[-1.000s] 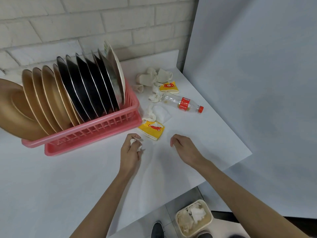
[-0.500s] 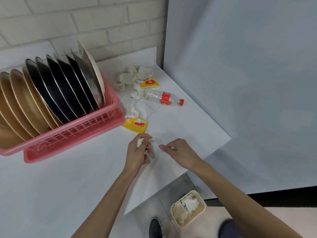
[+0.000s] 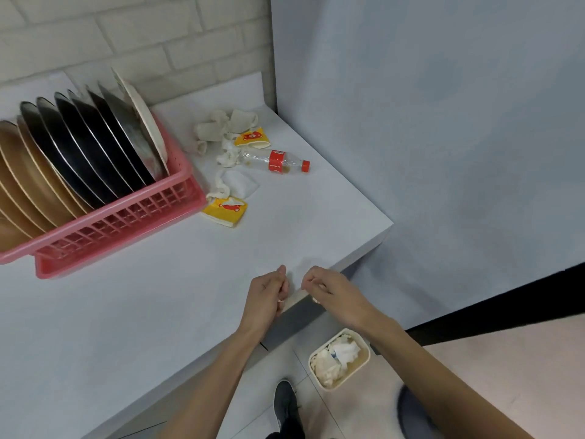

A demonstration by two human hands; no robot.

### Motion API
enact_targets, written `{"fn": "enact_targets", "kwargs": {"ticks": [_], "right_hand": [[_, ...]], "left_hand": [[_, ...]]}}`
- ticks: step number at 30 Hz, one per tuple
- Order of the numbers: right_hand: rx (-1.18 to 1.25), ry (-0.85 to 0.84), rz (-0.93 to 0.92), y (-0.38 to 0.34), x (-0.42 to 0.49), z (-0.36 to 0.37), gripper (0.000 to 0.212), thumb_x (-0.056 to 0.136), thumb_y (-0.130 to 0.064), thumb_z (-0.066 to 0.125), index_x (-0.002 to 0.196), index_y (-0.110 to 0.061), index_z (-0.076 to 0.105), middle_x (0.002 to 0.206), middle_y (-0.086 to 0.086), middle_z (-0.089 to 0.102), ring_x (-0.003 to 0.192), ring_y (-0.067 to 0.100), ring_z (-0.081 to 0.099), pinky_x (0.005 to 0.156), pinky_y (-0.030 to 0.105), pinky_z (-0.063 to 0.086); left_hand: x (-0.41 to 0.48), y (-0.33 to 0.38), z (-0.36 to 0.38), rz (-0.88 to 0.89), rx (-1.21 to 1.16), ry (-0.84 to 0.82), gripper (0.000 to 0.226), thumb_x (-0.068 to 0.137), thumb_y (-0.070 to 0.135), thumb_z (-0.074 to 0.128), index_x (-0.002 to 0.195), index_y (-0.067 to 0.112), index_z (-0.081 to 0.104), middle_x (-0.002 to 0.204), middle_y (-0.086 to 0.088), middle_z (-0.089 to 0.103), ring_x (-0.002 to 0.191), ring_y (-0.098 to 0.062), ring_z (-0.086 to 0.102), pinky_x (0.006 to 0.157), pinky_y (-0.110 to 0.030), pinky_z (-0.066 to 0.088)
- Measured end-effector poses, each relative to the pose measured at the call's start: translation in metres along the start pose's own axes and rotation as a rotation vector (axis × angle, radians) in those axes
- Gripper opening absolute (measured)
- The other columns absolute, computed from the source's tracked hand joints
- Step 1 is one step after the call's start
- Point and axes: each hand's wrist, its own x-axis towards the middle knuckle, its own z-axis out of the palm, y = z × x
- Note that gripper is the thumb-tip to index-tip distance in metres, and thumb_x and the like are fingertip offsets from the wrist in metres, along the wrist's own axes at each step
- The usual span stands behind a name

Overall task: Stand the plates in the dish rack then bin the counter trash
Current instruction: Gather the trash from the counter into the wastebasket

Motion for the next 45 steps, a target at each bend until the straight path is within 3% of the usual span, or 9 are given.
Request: {"fn": "enact_targets", "kwargs": {"ticks": [8,14,19,21,24,27,30,38,45], "right_hand": [[0.018,0.057,-0.041,0.036,-0.045,-0.002,0.01,0.089,-0.019,0.067,0.081,-0.022,0.072,0.084,-0.009,0.067,0.082,0.006,0.061,0.075,0.021,0.046],[0.058,0.081,0.002,0.051,-0.065,-0.003,0.014,0.094,-0.023,0.061,0.093,-0.028,0.074,0.096,-0.012,0.065,0.091,0.001,0.061,0.08,0.017,0.045],[0.206,0.06,0.103,0.07,-0.08,0.0,0.031,0.094,-0.018,0.046,0.097,-0.027,0.075,0.097,-0.009,0.062,0.085,0.008,0.06,0.077,0.024,0.05],[0.276,0.06,0.158,0.082,-0.09,0.006,0.037,0.091,-0.016,0.04,0.098,-0.024,0.075,0.095,-0.01,0.059,0.081,0.006,0.056,0.07,0.018,0.043],[0.225,0.077,0.245,0.112,-0.106,0.015,0.039,0.095,-0.004,0.039,0.107,-0.021,0.072,0.1,-0.016,0.059,0.086,0.005,0.058,0.077,0.02,0.043],[0.204,0.055,0.295,0.145,-0.121,0.024,0.038,0.091,-0.001,0.045,0.108,-0.024,0.07,0.111,-0.014,0.06,0.101,0.008,0.058,0.086,0.026,0.045],[0.239,0.04,0.412,0.179,-0.14,0.033,0.038,0.082,-0.008,0.051,0.102,-0.035,0.069,0.119,-0.012,0.058,0.102,0.013,0.06,0.08,0.023,0.042],[0.448,0.243,0.638,0.261,-0.158,0.069,0.023,0.061,-0.02,0.06,0.074,-0.032,0.076,0.084,-0.002,0.074,0.075,0.019,0.068,0.064,0.027,0.046],[0.463,0.323,0.72,0.353,-0.126,0.111,0.018,0.077,-0.002,0.071,0.079,-0.02,0.075,0.072,-0.003,0.072,0.069,0.016,0.067,0.062,0.026,0.047]], "left_hand": [[-0.041,-0.02,0.025,0.058,0.016,0.038,0.041,0.102,0.027,0.052,0.074,0.003,0.07,0.061,-0.006,0.06,0.048,-0.012,0.047,0.047,-0.016,0.035],[-0.061,-0.026,0.042,-0.06,0.089,0.107,0.062,0.102,0.042,0.047,0.046,0.015,0.048,0.042,-0.003,0.04,0.036,-0.012,0.034,0.041,-0.02,0.03],[-0.064,-0.047,0.055,-0.149,0.127,0.088,0.06,0.103,0.037,0.045,0.046,0.02,0.041,0.046,0.004,0.035,0.042,-0.008,0.029,0.047,-0.02,0.026],[-0.066,-0.06,0.06,-0.234,0.114,0.035,0.05,0.1,0.025,0.046,0.051,0.019,0.045,0.05,0.004,0.037,0.045,-0.009,0.029,0.048,-0.022,0.024],[-0.07,-0.083,0.071,-0.361,0.084,-0.07,0.024,0.087,0.006,0.039,0.069,0.013,0.053,0.059,-0.001,0.042,0.049,-0.011,0.032,0.047,-0.024,0.022],[-0.072,-0.11,0.081,-0.399,0.155,-0.153,0.024,0.088,-0.003,0.04,0.08,0.01,0.059,0.065,-0.001,0.05,0.052,-0.009,0.044,0.048,-0.023,0.029],[-0.073,-0.142,0.092,-0.422,0.255,-0.224,0.019,0.092,0.001,0.049,0.086,0.01,0.065,0.079,0.0,0.061,0.064,-0.01,0.056,0.049,-0.025,0.035],[-0.041,-0.21,0.115,-0.519,0.441,-0.295,0.014,0.098,0.022,0.058,0.102,0.011,0.064,0.089,-0.005,0.067,0.063,-0.008,0.066,0.045,-0.012,0.039],[0.023,-0.307,0.143,-0.502,0.564,-0.382,0.012,0.094,0.014,0.057,0.105,0.015,0.063,0.092,-0.001,0.063,0.069,-0.009,0.061,0.046,-0.014,0.043]]}}
